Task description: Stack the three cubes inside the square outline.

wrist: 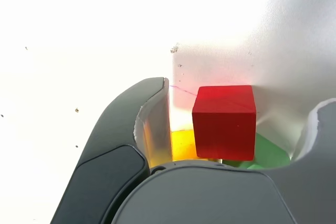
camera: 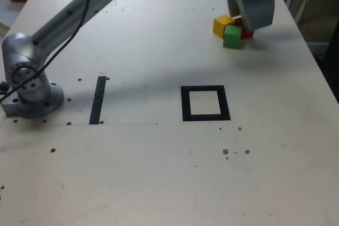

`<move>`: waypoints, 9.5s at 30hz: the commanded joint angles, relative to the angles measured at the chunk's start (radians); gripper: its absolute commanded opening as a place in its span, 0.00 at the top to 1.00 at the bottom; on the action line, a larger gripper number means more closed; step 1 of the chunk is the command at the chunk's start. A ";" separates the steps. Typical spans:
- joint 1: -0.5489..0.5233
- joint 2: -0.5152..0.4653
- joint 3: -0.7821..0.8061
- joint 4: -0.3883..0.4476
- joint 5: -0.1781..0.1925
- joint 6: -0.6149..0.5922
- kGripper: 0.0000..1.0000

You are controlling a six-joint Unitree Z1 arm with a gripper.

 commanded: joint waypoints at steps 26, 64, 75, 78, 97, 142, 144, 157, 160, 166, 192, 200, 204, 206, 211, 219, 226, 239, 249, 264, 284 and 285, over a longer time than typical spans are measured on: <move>0.024 0.021 -0.032 0.015 -0.060 0.046 0.40; 0.000 -0.096 -0.013 0.110 -0.093 0.006 0.59; -0.045 -0.277 0.214 0.082 -0.095 -0.072 0.59; -0.053 -0.351 0.338 0.025 -0.095 -0.105 0.60; -0.201 -0.775 1.076 -0.112 -0.040 -0.809 0.61; -0.408 -0.625 1.121 -0.239 -0.293 -1.810 0.61; -0.422 -0.620 1.126 -0.246 -0.287 -1.832 0.61; -0.465 -0.604 1.151 -0.322 -0.232 -1.870 0.61; -0.466 -0.597 1.153 -0.343 -0.219 -1.859 0.61; -0.466 -0.579 1.155 -0.361 -0.212 -1.825 0.61; -0.468 -0.549 1.150 -0.356 -0.210 -1.803 0.07; -0.469 -0.558 1.125 -0.302 -0.221 -1.804 0.01; -0.462 -0.561 1.086 -0.239 -0.223 -1.801 0.01; -0.453 -0.562 1.064 -0.211 -0.222 -1.793 0.01; -0.415 -0.562 1.020 -0.171 -0.216 -1.751 0.01; -0.318 -0.562 0.944 -0.134 -0.212 -1.668 0.01; -0.214 -0.567 0.904 -0.133 -0.194 -1.632 0.01; -0.041 -0.539 0.796 -0.118 -0.133 -1.632 0.01; 0.021 -0.422 0.636 -0.052 -0.131 -1.553 0.00; 0.122 -0.232 0.381 0.046 -0.154 -1.484 0.01; 0.084 -0.118 0.287 0.096 -0.118 -1.466 0.00; 0.082 -0.112 0.282 0.097 -0.118 -1.466 0.00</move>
